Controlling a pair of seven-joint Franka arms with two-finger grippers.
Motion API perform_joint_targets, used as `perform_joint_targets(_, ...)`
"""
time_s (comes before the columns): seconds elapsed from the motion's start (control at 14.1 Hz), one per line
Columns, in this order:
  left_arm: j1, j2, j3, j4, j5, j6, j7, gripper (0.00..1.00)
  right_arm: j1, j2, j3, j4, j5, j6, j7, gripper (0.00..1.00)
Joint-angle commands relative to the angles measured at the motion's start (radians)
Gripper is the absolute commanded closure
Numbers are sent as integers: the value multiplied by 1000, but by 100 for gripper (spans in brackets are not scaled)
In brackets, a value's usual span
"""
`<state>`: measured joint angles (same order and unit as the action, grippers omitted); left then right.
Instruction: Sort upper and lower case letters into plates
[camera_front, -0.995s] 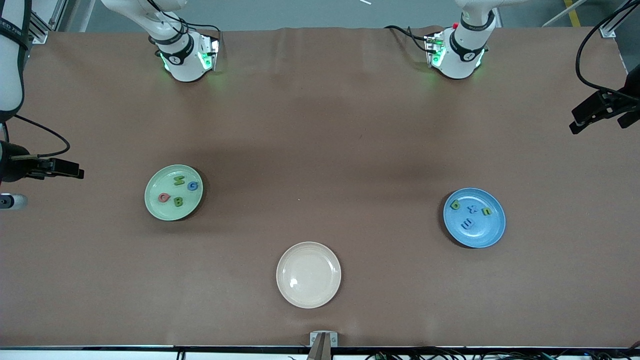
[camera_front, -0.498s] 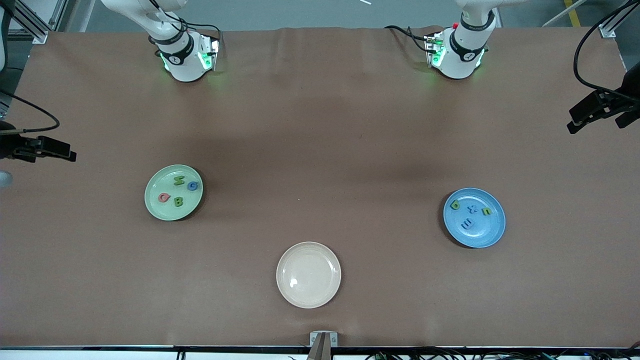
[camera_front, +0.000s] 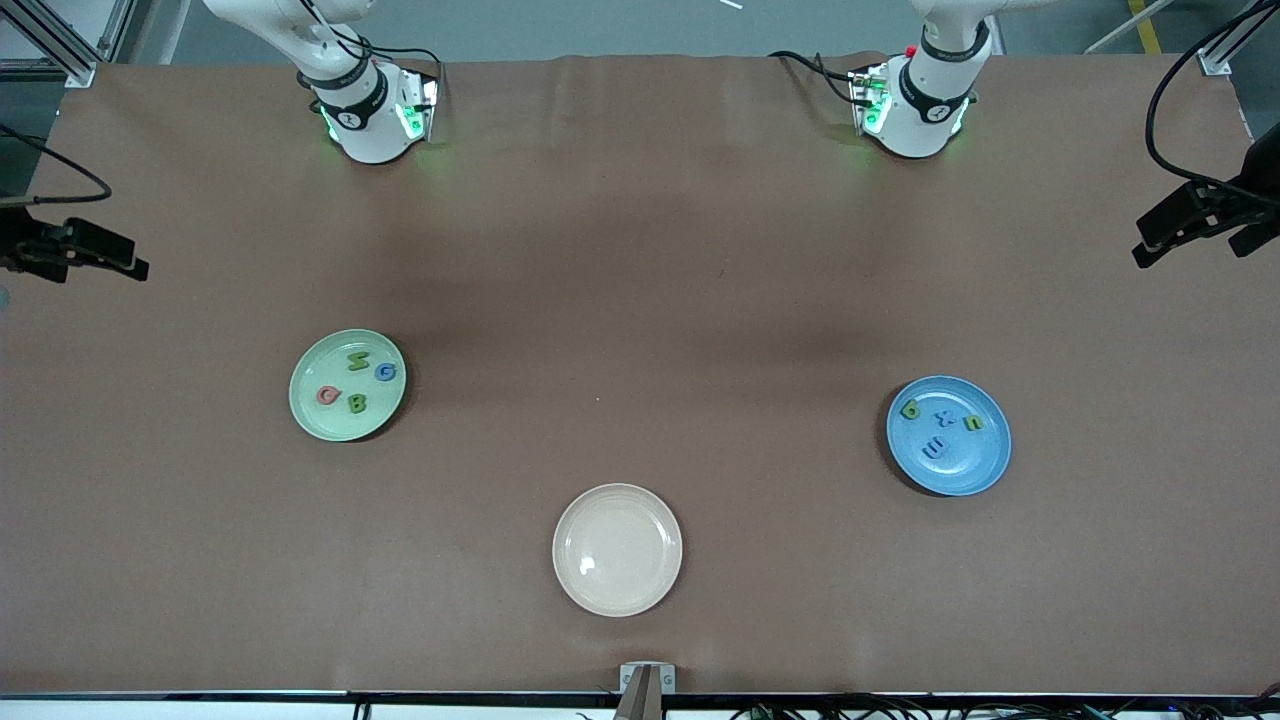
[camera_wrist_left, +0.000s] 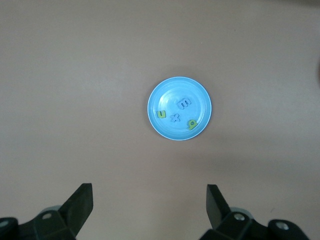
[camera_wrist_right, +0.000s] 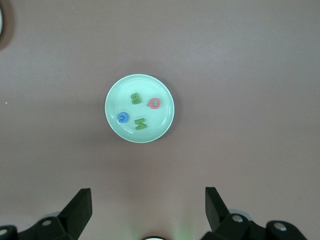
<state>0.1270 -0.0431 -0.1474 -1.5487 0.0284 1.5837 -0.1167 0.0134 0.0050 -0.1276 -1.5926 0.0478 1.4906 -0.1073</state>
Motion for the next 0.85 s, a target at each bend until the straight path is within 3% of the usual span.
perform_joint_targets(0.0, -3, -7, -4, 12, -2, -27, 15, 0, -23, -83, 25, -87, -9, 13, 15, 0)
perform_joint_targets(0.78, -10, -1, -30, 22, -2, -43, 9, 0, -33, -151, 66, -142, -11, 28, 58, 0)
